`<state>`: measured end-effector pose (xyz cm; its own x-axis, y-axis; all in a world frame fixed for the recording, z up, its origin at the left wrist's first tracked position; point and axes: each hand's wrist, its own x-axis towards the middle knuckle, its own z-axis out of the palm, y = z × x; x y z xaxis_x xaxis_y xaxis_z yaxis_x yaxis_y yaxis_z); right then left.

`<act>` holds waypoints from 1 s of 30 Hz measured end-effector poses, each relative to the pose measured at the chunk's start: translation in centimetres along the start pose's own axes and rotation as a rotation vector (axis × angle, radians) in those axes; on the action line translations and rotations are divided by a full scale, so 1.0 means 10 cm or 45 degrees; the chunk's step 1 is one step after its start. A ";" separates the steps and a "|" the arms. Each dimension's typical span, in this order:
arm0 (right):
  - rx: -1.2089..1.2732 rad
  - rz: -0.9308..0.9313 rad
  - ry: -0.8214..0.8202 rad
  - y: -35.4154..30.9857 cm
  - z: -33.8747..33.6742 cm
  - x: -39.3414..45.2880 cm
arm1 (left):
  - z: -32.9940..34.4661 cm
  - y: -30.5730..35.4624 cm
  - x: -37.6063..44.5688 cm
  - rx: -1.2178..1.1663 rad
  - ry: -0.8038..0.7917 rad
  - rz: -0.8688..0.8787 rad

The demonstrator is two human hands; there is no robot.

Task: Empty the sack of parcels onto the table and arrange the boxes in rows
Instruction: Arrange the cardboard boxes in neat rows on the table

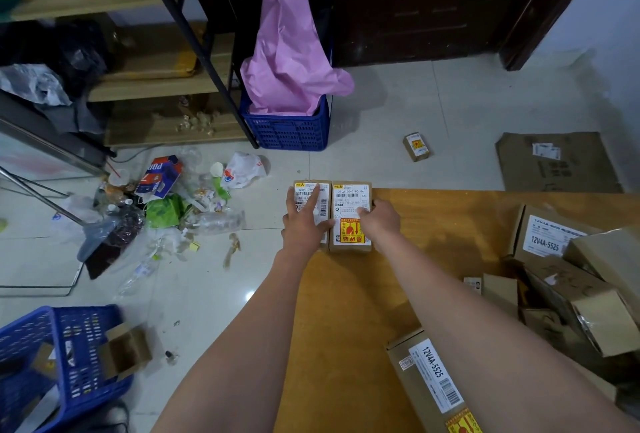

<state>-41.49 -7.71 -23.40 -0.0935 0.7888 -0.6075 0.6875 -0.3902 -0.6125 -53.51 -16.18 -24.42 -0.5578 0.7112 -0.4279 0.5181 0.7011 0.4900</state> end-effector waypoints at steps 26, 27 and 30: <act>-0.239 0.017 -0.064 0.13 -1.16 -0.94 | 0.08 0.94 -1.15 -0.145 -0.098 0.161; -0.239 0.024 -0.071 0.18 -1.20 -1.00 | 0.10 1.00 -1.21 -0.136 -0.136 0.170; -0.252 0.013 -0.051 0.31 -1.31 -1.12 | 0.19 1.16 -1.37 -0.114 -0.207 0.216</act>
<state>-28.90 -11.58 -11.88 -0.1121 0.7642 -0.6351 0.8163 -0.2937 -0.4974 -38.64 -17.66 -14.30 -0.3521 0.8224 -0.4468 0.5317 0.5687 0.6276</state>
